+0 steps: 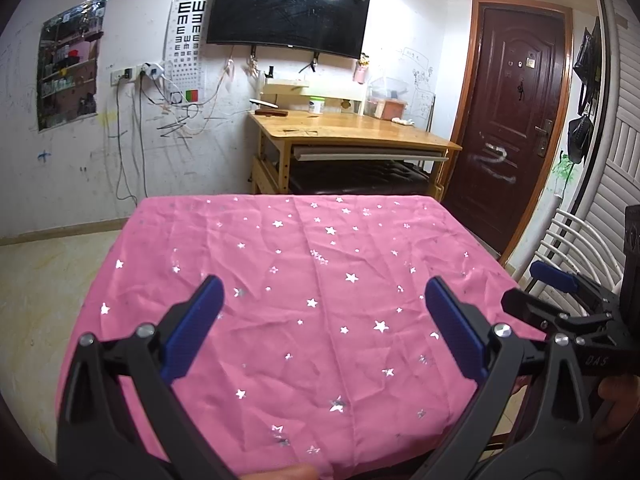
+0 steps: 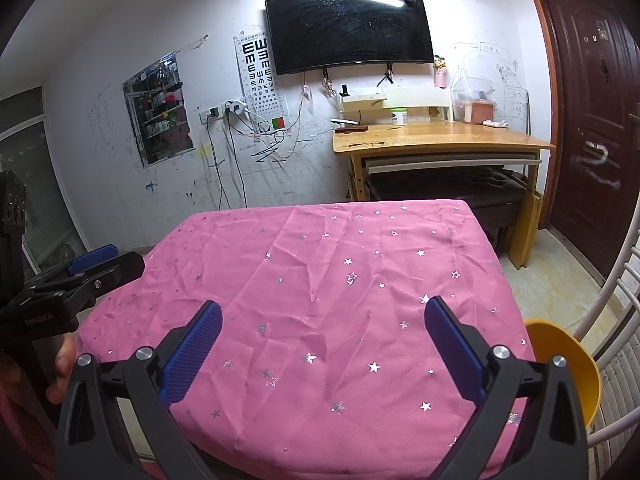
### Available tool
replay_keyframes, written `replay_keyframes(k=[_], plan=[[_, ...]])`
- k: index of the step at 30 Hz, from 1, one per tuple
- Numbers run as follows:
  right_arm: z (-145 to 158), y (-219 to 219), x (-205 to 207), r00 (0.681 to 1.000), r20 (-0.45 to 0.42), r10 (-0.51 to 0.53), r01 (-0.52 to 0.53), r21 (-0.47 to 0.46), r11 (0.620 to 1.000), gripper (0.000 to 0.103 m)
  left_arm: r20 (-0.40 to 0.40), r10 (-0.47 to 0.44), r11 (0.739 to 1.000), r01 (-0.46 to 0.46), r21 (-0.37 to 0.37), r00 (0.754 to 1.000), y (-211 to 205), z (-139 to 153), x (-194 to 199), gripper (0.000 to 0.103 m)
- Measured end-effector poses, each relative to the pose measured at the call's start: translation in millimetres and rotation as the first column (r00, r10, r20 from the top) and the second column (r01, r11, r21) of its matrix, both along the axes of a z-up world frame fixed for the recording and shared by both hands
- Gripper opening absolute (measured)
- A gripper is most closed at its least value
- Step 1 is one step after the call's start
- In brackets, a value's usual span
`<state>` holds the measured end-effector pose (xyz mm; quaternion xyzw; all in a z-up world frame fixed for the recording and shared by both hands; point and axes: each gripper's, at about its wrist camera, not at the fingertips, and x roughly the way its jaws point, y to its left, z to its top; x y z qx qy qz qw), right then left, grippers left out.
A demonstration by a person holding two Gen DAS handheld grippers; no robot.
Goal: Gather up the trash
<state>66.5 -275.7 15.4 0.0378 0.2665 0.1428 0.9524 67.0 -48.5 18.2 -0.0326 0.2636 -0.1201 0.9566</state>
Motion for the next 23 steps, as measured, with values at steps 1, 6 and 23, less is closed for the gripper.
replay_keyframes(k=[1, 6, 23], plan=[[0.2, 0.0, 0.3, 1.000, -0.001, 0.000, 0.000, 0.000, 1.000, 0.095, 0.001, -0.001, 1.000, 0.001, 0.000, 1.000, 0.0, 0.0, 0.1, 0.097], [-0.5, 0.1, 1.0, 1.000, -0.001, -0.001, 0.001, 0.001, 1.000, 0.095, -0.001, 0.001, 1.000, -0.001, 0.004, 1.000, -1.2, -0.6, 1.0, 0.097], [-1.1, -0.4, 1.4, 1.000, -0.003, 0.000, 0.000, 0.002, 1.000, 0.095, 0.004, 0.007, 1.000, -0.007, 0.005, 1.000, -1.1, -4.3, 2.1, 0.097]])
